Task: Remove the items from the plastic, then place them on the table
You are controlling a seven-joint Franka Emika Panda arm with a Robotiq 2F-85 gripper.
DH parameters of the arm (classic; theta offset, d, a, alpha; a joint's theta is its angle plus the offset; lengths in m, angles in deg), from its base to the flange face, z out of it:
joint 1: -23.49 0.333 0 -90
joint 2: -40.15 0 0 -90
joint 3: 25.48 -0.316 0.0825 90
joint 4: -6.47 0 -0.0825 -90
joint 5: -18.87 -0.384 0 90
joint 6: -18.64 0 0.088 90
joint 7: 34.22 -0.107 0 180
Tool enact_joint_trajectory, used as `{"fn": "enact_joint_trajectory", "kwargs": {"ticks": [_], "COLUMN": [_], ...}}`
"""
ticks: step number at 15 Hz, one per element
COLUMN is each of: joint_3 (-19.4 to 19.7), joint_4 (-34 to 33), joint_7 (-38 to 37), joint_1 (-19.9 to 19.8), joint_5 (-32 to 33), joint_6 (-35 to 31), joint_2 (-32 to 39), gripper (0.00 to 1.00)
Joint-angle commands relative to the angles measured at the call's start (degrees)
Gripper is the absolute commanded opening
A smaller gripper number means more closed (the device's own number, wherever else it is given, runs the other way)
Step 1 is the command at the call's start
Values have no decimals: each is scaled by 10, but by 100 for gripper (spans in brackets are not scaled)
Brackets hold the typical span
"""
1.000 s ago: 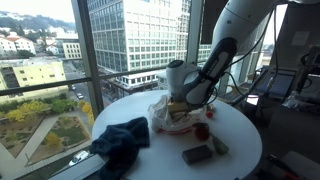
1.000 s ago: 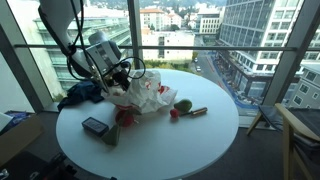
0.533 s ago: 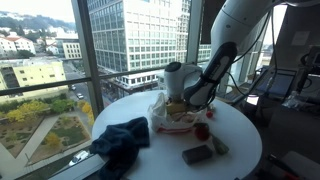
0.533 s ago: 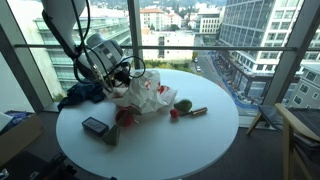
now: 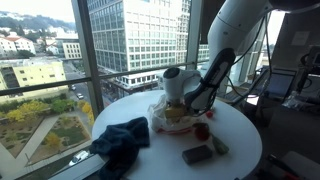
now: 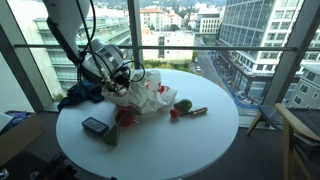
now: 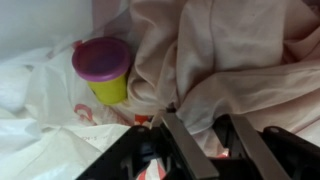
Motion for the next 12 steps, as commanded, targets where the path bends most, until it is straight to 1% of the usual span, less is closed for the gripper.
{"fn": "enact_joint_trajectory", "kwargs": {"ticks": [1,2,3,5,7,8,11,12], "joint_3": [-15,-18,-22,-34,-43,-38,-55,-67], "joint_4": [-6,-5,-4,-1,4,3,13,17], "joint_7": [-20,-17,-15,-3,10,5,29,45], "joint_1": [-17,-21,-24,-37,-42,-36,-43,-51], "joint_5": [14,11,7,-10,-22,-14,-35,-55], "joint_6": [-4,-4,-1,3,24,39,107,134], "joint_2": [-1,-1,-2,-6,-19,-25,-66,-81], "gripper": [11,5,1,0,2,2,2,2]}}
